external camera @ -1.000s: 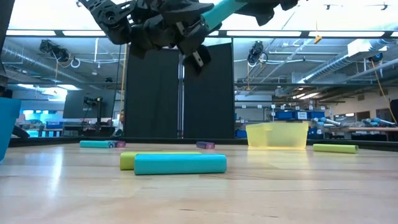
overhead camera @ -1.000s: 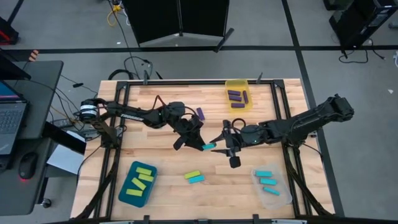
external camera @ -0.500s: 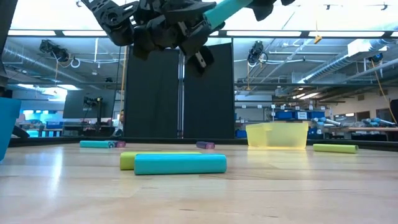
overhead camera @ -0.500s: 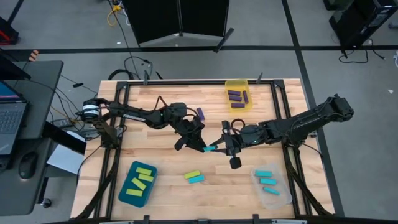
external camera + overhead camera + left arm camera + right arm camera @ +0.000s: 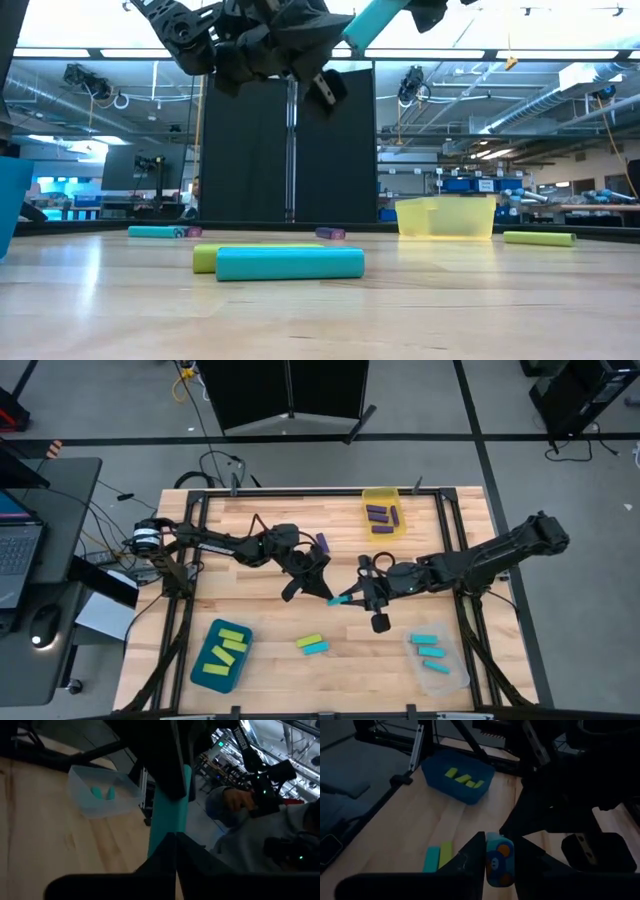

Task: Sort blocks
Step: Put the light blue block into the transparent bin

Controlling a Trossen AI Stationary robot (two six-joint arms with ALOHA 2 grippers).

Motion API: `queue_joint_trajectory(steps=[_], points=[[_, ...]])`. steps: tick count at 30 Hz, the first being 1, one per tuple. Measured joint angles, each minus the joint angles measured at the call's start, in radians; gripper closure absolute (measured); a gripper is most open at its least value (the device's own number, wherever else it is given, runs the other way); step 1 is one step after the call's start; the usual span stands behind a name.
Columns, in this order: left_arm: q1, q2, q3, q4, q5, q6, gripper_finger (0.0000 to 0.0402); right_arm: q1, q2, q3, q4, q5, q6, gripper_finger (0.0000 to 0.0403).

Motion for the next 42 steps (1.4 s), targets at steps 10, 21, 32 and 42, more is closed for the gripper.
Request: queue_joint_trajectory(steps=[10, 21, 32, 42], points=[[0.003, 0.000, 0.000, -0.007, -0.097, 0.175, 0.0366, 0.046, -0.097, 0.002, -0.200, -0.034, 0.228, 0.0324], [0.009, 0.000, 0.000, -0.021, -0.185, 0.261, 0.0392, 0.204, -0.147, 0.002, -0.663, -0.299, 0.840, 0.0324], [0.009, -0.004, -0.001, -0.031, -0.186, 0.279, 0.0391, 0.443, -0.145, -0.064, -0.890, -0.320, 1.286, 0.0324], [0.009, -0.045, -0.003, -0.064, -0.234, 0.345, 0.0391, 0.470, -0.144, -0.260, -0.713, -0.385, 1.374, 0.0324]])
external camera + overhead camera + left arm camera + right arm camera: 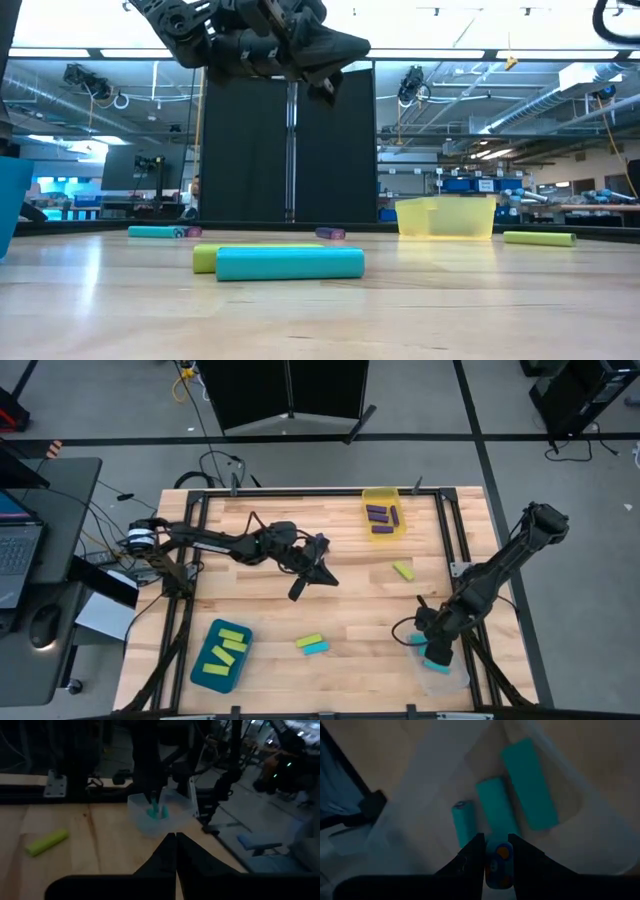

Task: Sort blocks
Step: Put the light blue block into the transparent bin, then put the green block into the blue bin

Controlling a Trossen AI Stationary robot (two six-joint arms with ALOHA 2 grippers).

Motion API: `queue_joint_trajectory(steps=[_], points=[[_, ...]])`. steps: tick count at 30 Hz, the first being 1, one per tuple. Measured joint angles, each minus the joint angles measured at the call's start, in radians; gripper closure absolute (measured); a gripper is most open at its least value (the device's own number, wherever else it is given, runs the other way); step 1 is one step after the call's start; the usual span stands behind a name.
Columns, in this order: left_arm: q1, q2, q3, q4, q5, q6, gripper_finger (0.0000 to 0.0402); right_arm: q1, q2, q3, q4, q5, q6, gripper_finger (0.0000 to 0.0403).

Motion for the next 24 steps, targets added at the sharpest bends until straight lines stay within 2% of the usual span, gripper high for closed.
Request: queue_joint_trajectory(steps=[5, 11, 18, 24], points=[[0.000, -0.015, -0.001, -0.036, -0.038, 0.046, 0.0392, 0.000, 0.001, -0.033, 0.014, -0.013, -0.008, 0.0322], [-0.015, -0.016, -0.001, -0.065, -0.080, 0.090, 0.0392, -0.001, 0.000, -0.009, 0.029, 0.002, -0.015, 0.0291], [-0.050, -0.017, -0.032, -0.060, -0.141, 0.145, 0.0392, -0.001, 0.000, 0.100, -0.069, 0.084, -0.053, 0.0256], [-0.087, -0.016, -0.084, -0.024, -0.174, 0.147, 0.0392, -0.015, 0.000, 0.219, -0.177, 0.205, -0.114, 0.0246]])
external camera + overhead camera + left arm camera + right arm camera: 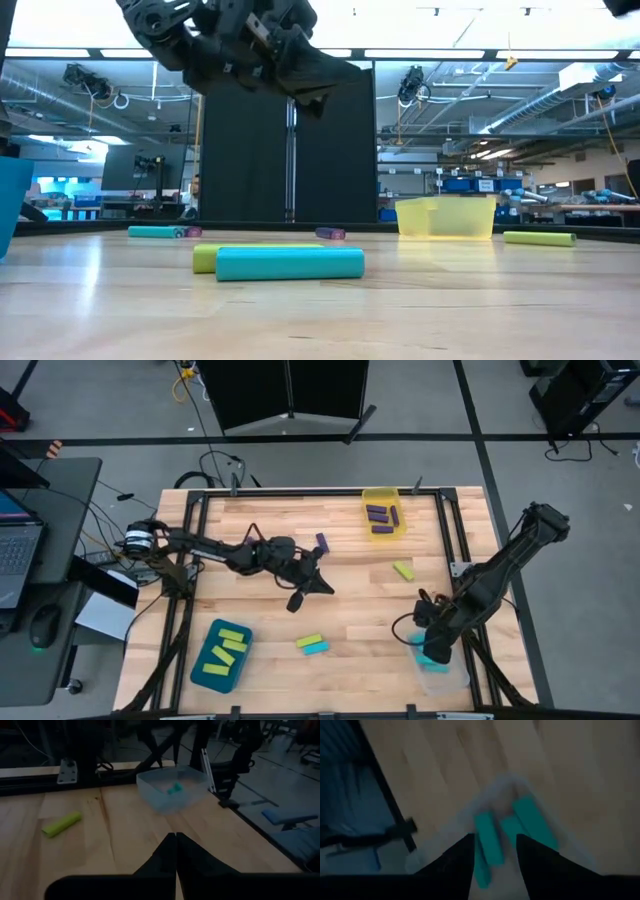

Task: Sort blocks
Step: Put the green block into the blue bin

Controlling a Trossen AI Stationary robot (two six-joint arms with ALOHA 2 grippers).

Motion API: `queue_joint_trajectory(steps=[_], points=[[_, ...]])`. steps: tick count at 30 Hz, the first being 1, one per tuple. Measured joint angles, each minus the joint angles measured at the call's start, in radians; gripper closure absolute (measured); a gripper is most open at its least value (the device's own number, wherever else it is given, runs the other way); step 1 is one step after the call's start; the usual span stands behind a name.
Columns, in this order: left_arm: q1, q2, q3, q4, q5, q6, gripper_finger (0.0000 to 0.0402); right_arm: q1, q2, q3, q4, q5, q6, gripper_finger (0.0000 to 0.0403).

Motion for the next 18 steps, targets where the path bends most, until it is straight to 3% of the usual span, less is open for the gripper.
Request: queue_joint_trajectory(steps=[7, 13, 18], points=[[-0.050, -0.017, -0.052, 0.002, -0.078, 0.032, 0.0392, -0.085, 0.002, 0.032, 0.120, 0.165, -0.208, 0.0245], [-0.092, -0.105, -0.101, -0.050, -0.133, 0.048, 0.0392, -0.226, 0.029, -0.041, 0.386, 0.185, -0.466, 0.0245], [-0.148, -0.200, -0.120, -0.227, -0.259, 0.046, 0.0392, -0.346, 0.114, -0.064, 0.567, 0.190, -0.663, 0.0245]])
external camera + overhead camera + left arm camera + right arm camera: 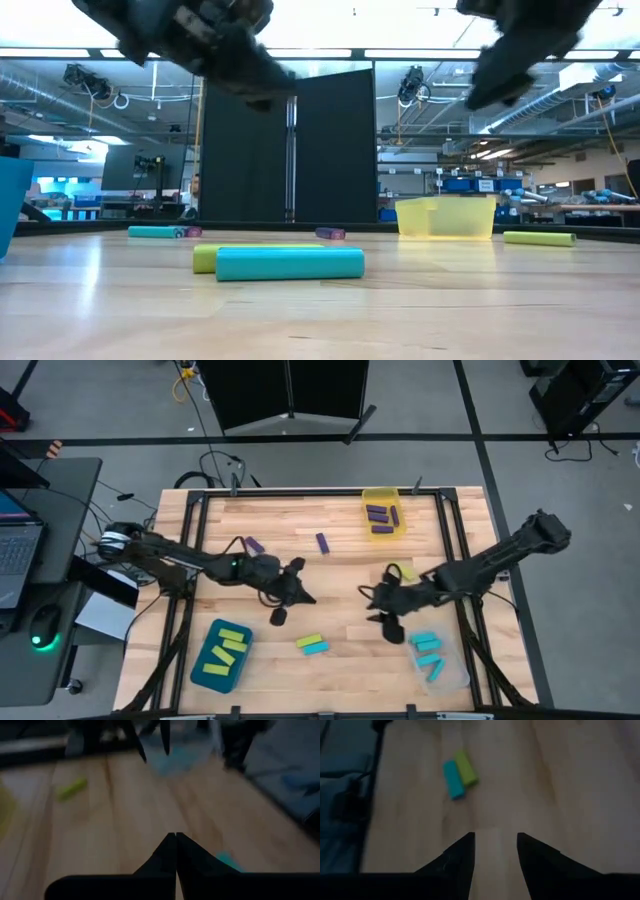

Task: Sort blocks
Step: Put the green block into the blue bin

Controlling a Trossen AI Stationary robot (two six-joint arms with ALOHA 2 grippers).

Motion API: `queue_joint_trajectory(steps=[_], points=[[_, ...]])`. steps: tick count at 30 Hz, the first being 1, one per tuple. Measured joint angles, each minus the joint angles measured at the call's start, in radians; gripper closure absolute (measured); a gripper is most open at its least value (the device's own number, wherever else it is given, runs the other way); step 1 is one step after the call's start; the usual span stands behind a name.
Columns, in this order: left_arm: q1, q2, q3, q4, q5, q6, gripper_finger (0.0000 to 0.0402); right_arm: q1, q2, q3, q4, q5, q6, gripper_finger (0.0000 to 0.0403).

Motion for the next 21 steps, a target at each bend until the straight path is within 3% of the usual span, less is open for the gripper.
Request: queue_joint_trajectory(steps=[5, 11, 15, 21], points=[[-0.071, -0.039, 0.000, -0.211, -0.133, -0.027, 0.0392, -0.096, 0.112, 0.000, 0.133, -0.002, -0.143, 0.0245], [-0.155, -0.034, -0.002, -0.367, -0.146, -0.177, 0.0386, -0.160, 0.207, 0.000, 0.220, -0.015, -0.219, 0.0245], [-0.219, -0.033, -0.001, -0.344, -0.185, -0.293, 0.0364, -0.178, 0.238, 0.000, 0.236, -0.017, -0.240, 0.0245], [-0.310, -0.007, 0.000, -0.257, -0.242, -0.406, 0.0297, -0.184, 0.255, 0.000, 0.265, -0.019, -0.262, 0.0245]])
